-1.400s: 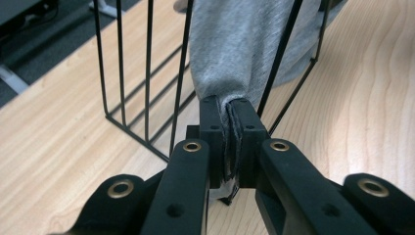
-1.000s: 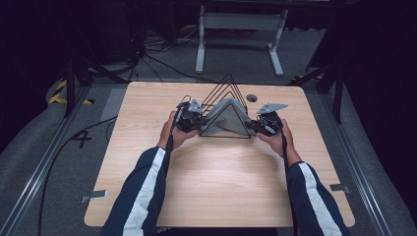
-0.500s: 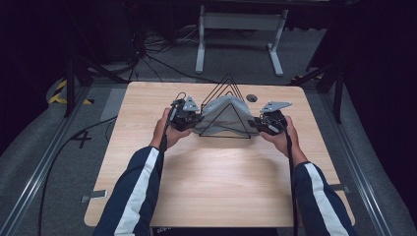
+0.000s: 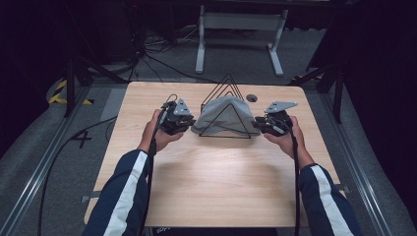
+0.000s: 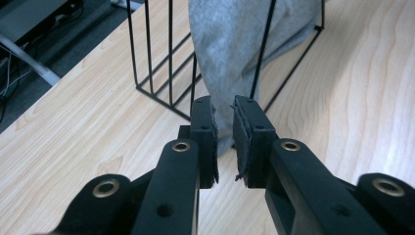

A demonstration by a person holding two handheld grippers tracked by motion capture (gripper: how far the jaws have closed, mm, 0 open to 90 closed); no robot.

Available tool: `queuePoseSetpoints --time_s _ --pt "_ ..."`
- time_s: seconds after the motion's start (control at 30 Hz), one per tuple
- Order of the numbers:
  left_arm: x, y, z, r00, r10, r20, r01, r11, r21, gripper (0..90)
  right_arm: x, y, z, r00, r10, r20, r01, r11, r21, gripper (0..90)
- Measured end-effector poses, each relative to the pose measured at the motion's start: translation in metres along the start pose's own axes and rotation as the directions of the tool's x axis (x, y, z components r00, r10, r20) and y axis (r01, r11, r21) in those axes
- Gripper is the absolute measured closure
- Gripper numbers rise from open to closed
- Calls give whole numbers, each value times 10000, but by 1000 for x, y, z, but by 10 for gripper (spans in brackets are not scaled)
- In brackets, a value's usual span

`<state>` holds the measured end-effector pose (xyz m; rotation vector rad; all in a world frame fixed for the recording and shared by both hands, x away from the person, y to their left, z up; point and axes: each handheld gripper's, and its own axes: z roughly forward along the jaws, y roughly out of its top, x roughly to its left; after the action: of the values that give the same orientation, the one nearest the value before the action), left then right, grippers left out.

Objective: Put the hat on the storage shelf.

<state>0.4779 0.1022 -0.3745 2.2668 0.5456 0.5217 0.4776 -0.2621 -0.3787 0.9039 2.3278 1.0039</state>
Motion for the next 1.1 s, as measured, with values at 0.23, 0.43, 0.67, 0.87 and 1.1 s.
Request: queuePoseSetpoints --time_s 0.23,0.43,0.67,0.87,1.1 --pt "-3 -12 -13 9998 176 7 -176 9995 245 773 3 -6 -9 9999 -129 -40 129 9998 139 698" --pt "-8 -26 -25 9992 384 111 -390 9976 568 749 3 -17 -18 9998 -222 -10 223 9989 408 673" --pt "-16 -38 -42 9984 539 150 -549 9958 728 713 5 -28 -28 9996 -280 -65 283 9983 504 634" --pt "-22 -52 -55 9972 719 221 -737 9928 944 683 11 -38 -38 9987 -477 -163 485 9972 573 606" --pt "-32 -78 -68 9974 713 110 -722 9874 1406 602 18 -57 -50 9965 -832 -31 832 9934 790 564"
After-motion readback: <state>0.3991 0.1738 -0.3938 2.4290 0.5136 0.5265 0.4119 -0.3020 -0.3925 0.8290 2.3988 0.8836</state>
